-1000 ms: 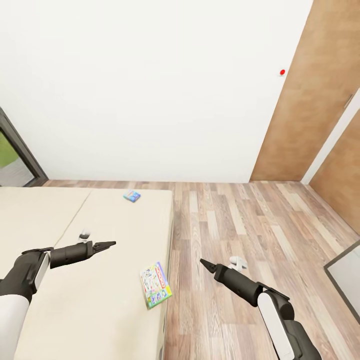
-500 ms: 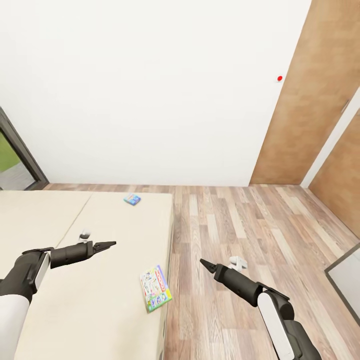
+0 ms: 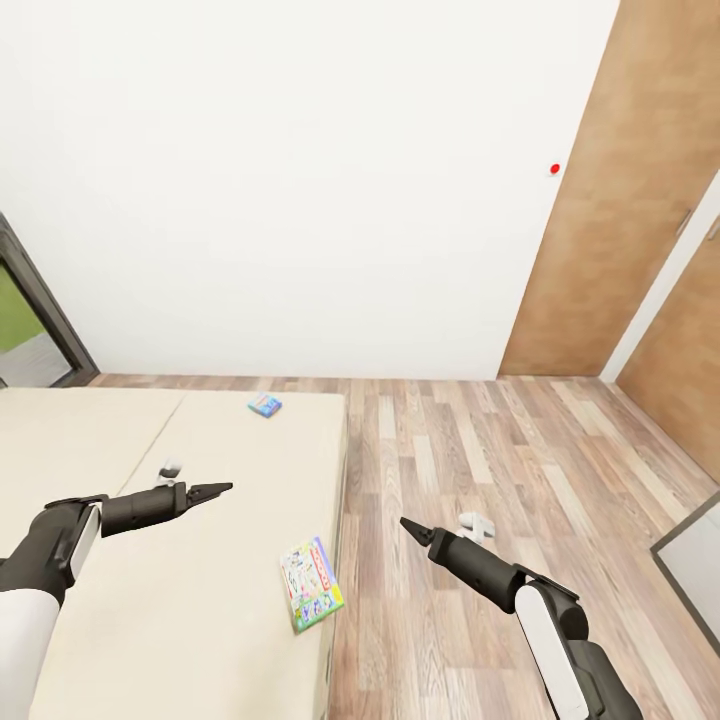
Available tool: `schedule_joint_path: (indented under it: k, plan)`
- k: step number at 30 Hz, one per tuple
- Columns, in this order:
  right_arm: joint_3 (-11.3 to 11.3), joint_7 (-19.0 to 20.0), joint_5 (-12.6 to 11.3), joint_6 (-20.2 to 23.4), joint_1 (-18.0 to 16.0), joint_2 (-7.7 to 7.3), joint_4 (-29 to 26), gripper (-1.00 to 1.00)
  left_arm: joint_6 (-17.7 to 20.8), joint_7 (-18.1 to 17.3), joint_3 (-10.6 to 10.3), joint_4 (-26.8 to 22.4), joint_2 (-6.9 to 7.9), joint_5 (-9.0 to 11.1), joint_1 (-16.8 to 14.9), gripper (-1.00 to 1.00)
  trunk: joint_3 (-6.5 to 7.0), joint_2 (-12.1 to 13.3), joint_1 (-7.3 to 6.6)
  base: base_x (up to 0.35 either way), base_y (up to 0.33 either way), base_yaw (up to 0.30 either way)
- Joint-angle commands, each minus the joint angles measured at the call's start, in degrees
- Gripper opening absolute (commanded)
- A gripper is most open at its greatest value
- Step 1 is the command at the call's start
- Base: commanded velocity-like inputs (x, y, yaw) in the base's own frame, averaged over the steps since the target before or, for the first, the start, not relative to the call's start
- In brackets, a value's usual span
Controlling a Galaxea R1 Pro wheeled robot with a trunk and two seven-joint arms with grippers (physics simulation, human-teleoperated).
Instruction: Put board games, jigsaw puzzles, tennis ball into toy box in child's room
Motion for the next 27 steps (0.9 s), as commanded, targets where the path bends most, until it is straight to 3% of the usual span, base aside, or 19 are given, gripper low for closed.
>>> schedule_joint_path:
  k: [1, 27]
  plan:
    - [-0.18, 0.19, -0.09, 0.43, -0.05, 0.07, -0.03, 1.00, 0.60, -0.38, 0.18, -0.02, -0.04, -0.35, -0.06, 1.00, -0.02, -0.11, 0.04, 0.000, 0.000, 0.000]
    - [-0.18, 0.19, -0.09, 0.43, -0.05, 0.07, -0.03, 1.00, 0.60, -0.36, 0.18, -0.02, -0.36, -0.41, -0.06, 1.00, 2.42, -0.11, 0.04, 0.000, 0.000, 0.000]
